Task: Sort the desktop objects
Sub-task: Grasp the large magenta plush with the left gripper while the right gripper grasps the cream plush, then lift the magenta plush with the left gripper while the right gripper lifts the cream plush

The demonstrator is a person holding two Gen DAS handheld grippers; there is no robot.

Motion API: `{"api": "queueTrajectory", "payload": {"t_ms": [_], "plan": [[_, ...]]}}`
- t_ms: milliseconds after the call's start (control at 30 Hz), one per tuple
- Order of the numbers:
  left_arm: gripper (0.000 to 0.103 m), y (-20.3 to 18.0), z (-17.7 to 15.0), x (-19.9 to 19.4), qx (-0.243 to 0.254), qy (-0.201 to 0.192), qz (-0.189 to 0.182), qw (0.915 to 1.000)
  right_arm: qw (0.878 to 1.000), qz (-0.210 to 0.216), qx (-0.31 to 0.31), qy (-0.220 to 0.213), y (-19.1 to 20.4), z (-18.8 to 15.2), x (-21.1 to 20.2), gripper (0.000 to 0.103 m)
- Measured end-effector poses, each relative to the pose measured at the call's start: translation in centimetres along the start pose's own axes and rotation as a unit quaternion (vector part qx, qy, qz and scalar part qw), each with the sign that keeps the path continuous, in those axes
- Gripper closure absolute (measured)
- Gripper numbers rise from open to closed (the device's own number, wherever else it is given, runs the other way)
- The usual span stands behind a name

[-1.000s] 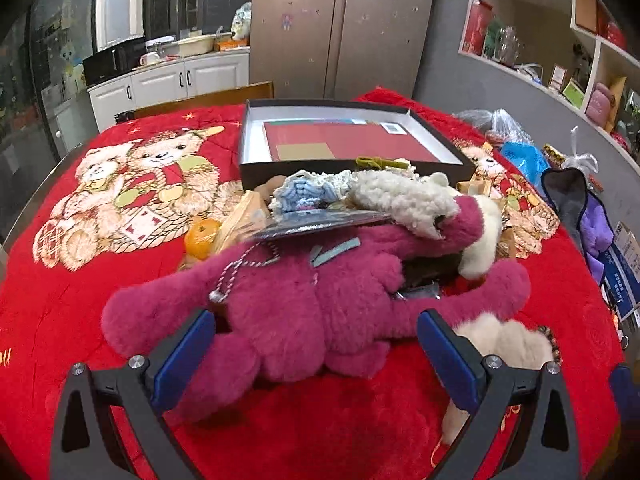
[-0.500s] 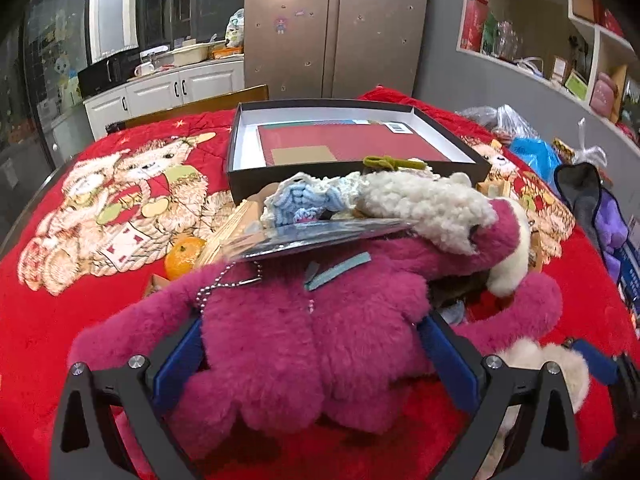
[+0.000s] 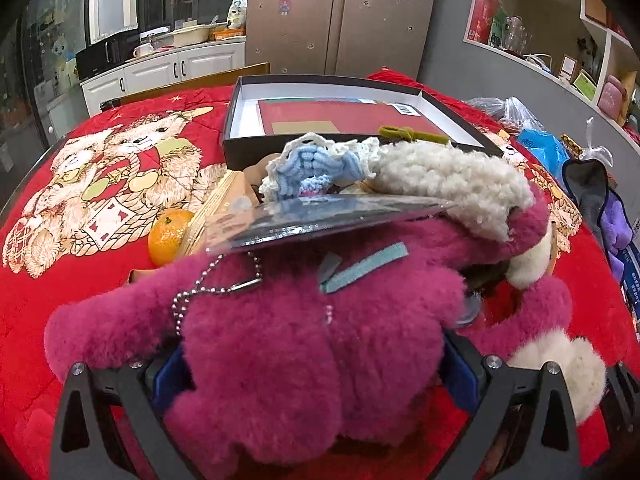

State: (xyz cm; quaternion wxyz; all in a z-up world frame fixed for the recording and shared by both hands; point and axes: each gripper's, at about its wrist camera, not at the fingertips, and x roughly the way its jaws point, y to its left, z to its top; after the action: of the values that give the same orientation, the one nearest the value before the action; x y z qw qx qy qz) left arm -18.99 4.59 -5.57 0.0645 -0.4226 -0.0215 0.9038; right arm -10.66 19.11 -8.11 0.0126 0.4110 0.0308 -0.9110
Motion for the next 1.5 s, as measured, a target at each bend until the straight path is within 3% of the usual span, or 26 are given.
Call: {"api": "queueTrajectory", "payload": {"t_ms": [167,267,400,500,767,900,1000,1100,1233,1300,1500], "plan": [[0.001,-0.1,-0.1,-0.4,0.005,-0.01,0.005,0.9999,1.0,0.006,0.003,-0.01,-0.1,0.0,-0.3,0.048],[0.015,-0.2,-0.2,-0.6,0.007,-0.016,0.012,0.9998,1.0,0.002,-0.009,-0.022,0.3,-0.1,-0.8,0.054],[0.02,-0.3,-0.3,-0.9,0.009,-0.021,0.02,0.9995,0.999,-0.016,-0.027,-0.03,1.1,-0.1,-1.1,0.056],[0.022,-0.3,-0.4,-1.1,0.008,-0.026,0.021,0.9994,0.998,-0.024,-0.029,-0.048,1.2,-0.2,-1.8,0.065],[0.025,-0.5,-0.7,-2.1,0.015,-0.044,0.028,0.9985,0.997,-0.02,-0.018,-0.068,0.7,-0.3,-2.6,0.067],[0.025,-1.0,-1.1,-3.6,0.031,-0.074,0.043,0.9959,0.996,-0.01,-0.002,-0.088,0.1,-0.6,-3.4,0.067],[0.025,-0.7,-1.4,-5.1,0.021,-0.095,0.036,0.9946,0.993,-0.006,0.007,-0.116,-0.1,-0.9,-4.6,0.067],[0.025,-0.3,-1.7,-7.6,0.014,-0.147,0.036,0.9885,0.987,0.004,0.021,-0.158,-0.5,-1.3,-6.2,0.067],[0.025,-0.3,-2.3,-11.4,0.014,-0.247,0.039,0.9681,0.958,0.013,0.069,-0.277,-1.9,-2.7,-10.0,0.067],[0.025,-0.5,-2.9,-12.4,0.016,-0.274,0.031,0.9611,0.948,0.012,0.067,-0.311,-1.9,-3.1,-11.0,0.067],[0.024,-1.8,-3.4,-12.5,0.043,-0.282,0.027,0.9582,0.96,0.015,0.039,-0.277,-0.5,-2.2,-10.0,0.067]]}}
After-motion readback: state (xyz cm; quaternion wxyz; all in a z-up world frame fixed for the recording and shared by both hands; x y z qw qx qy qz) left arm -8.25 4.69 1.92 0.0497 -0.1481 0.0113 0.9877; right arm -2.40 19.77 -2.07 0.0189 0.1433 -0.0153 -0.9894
